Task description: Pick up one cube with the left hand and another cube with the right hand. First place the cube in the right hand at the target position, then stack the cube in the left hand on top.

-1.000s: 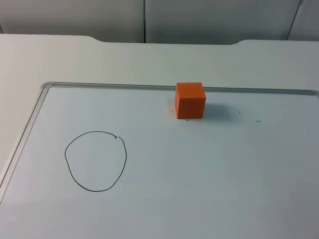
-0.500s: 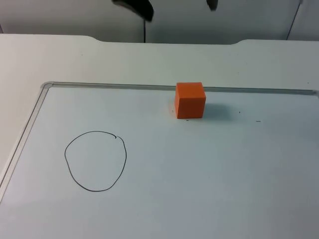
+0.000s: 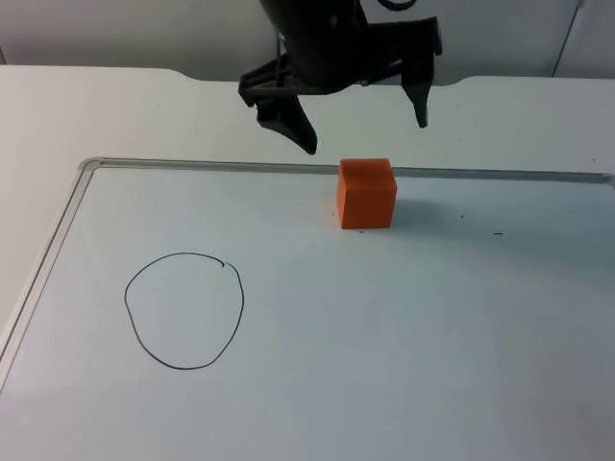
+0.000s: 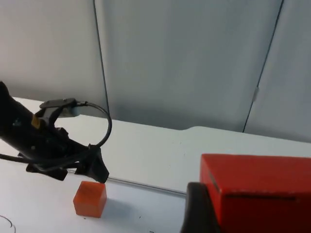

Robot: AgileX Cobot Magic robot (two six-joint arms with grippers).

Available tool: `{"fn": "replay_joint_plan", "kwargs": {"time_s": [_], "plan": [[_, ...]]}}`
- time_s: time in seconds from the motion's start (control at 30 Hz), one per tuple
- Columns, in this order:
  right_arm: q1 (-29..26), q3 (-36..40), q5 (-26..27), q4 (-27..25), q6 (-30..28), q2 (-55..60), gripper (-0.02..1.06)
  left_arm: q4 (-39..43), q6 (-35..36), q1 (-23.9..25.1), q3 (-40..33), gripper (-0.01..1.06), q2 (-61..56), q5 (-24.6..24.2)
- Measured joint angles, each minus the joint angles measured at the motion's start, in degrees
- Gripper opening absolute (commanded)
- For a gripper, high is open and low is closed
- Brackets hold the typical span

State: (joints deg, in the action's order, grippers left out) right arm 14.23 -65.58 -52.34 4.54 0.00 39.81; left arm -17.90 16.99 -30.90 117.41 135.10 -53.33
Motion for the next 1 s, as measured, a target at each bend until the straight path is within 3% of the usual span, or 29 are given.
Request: {"fn": "replay_joint_plan", "kwargs": {"time_s": [0.37,1.0], "plan": [[0.00,0.00,0.44,0.00,0.00,4.07,0.00,2.55,5.93,-1.04,0.18,1.03,2.52,2.08],[0.00,0.00,1.08,0.00,0.00,3.58,0.00,10.24,7.18,-1.07,8.09,1.03,9.83,-3.28]]}}
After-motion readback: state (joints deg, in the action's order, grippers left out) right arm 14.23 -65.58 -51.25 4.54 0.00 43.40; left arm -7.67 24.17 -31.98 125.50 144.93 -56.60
